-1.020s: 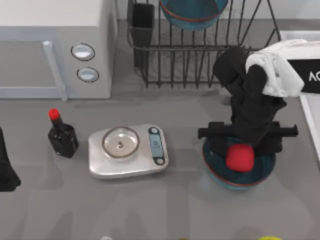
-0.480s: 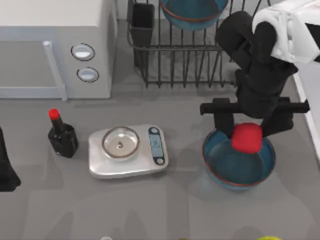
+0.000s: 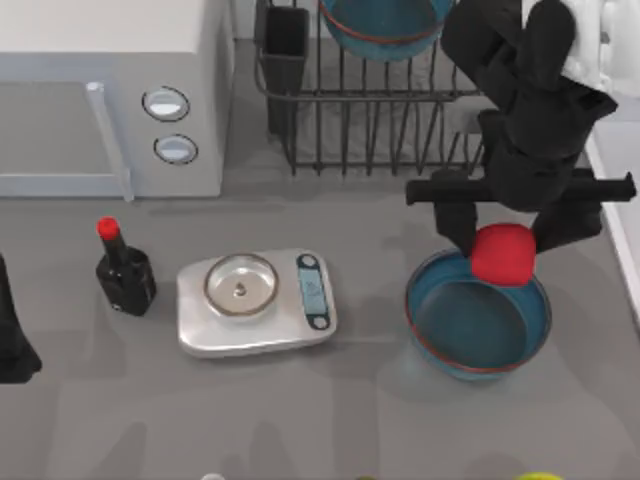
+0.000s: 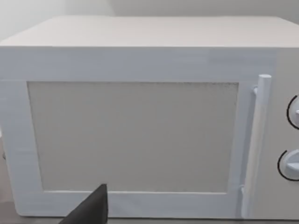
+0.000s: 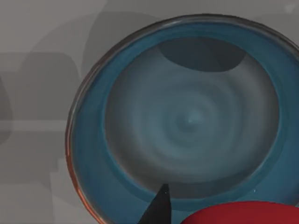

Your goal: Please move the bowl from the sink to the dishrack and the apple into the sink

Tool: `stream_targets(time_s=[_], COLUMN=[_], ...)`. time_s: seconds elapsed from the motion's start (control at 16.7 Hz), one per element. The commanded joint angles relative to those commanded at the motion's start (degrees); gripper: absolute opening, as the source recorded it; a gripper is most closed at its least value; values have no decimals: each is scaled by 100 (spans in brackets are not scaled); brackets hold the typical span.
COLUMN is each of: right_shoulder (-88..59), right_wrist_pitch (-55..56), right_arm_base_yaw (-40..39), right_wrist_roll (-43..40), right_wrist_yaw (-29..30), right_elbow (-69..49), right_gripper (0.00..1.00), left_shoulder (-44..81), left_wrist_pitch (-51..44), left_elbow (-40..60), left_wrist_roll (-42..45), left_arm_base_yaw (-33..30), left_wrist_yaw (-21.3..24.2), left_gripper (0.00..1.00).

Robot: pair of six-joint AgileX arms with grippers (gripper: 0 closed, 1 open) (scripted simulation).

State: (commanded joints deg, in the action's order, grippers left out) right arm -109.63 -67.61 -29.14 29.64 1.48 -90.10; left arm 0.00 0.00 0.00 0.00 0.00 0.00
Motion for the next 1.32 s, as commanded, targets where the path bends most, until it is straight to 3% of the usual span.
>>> stream_targets(time_s=[0.24,0.48,1.32], right_shoulder=[45,182,1677], right_wrist_pitch=[342,1617,9686], right_arm_base_yaw=[190,855,4669], right_wrist_roll=[-87,-373,-2185], right_wrist_yaw=[-109,-478,-2430], right_elbow=[126,651,4221], right_gripper=[0,0,0], left_shoulder=[0,0,0], left_wrist_pitch=[0,0,0], left_elbow=[0,0,0], left_wrist_roll=[0,0,0], left_arm_base_yaw=[0,0,0], left_wrist_yaw=[0,0,0], left_gripper=[100,100,100])
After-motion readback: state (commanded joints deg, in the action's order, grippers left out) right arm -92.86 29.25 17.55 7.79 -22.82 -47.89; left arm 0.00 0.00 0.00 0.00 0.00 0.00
